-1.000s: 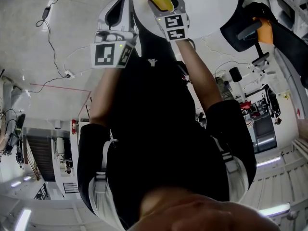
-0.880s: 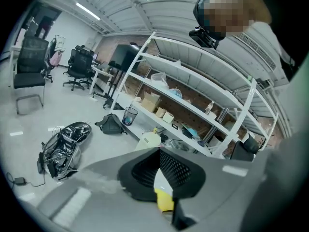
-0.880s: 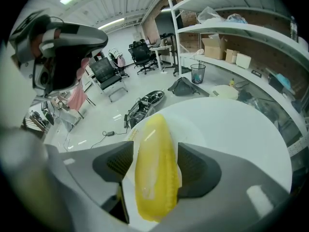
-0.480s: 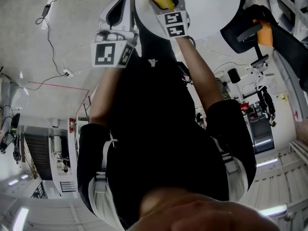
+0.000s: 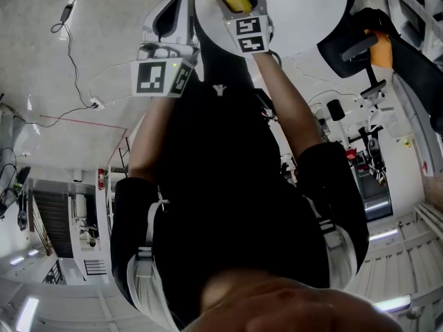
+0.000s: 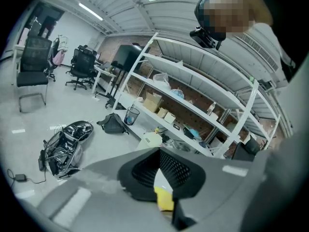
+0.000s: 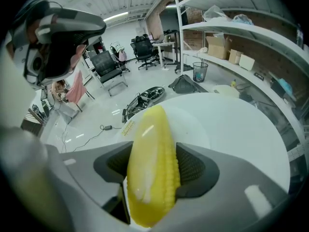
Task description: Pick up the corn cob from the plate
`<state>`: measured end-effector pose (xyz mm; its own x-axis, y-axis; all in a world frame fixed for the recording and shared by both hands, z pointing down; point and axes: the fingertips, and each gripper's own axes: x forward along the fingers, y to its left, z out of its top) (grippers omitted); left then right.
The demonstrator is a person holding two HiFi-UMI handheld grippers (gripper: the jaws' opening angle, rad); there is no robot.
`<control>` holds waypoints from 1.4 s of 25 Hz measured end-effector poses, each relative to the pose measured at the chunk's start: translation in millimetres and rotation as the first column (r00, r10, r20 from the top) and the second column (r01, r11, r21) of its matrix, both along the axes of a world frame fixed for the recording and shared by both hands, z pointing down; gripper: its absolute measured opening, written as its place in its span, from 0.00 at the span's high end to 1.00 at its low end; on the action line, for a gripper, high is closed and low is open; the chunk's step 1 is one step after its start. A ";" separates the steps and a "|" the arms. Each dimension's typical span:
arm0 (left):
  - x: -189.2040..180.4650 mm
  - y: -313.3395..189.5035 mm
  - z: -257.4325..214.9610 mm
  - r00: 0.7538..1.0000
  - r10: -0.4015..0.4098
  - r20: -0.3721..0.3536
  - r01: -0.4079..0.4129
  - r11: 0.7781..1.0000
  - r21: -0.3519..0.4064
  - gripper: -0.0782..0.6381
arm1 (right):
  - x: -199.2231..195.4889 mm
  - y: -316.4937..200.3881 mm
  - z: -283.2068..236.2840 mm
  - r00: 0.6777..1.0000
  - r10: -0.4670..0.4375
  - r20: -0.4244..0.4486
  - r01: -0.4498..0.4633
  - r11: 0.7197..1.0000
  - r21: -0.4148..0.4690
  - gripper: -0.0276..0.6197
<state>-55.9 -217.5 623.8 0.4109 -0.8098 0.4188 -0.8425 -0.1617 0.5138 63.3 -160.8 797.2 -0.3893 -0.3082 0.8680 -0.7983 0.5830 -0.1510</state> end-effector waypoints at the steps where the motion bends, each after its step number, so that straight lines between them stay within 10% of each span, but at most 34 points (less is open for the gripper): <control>1: 0.1 0.6 -0.1 1.000 0.000 0.000 0.000 1.000 0.001 0.89 | 0.0 0.0 0.0 1.000 0.000 -0.002 0.000 1.000 0.002 0.53; 35: -11.8 27.1 -14.5 1.000 -0.010 0.007 0.010 1.000 0.027 0.89 | 6.0 3.9 -11.4 0.996 0.090 0.020 -0.090 0.996 -0.005 0.55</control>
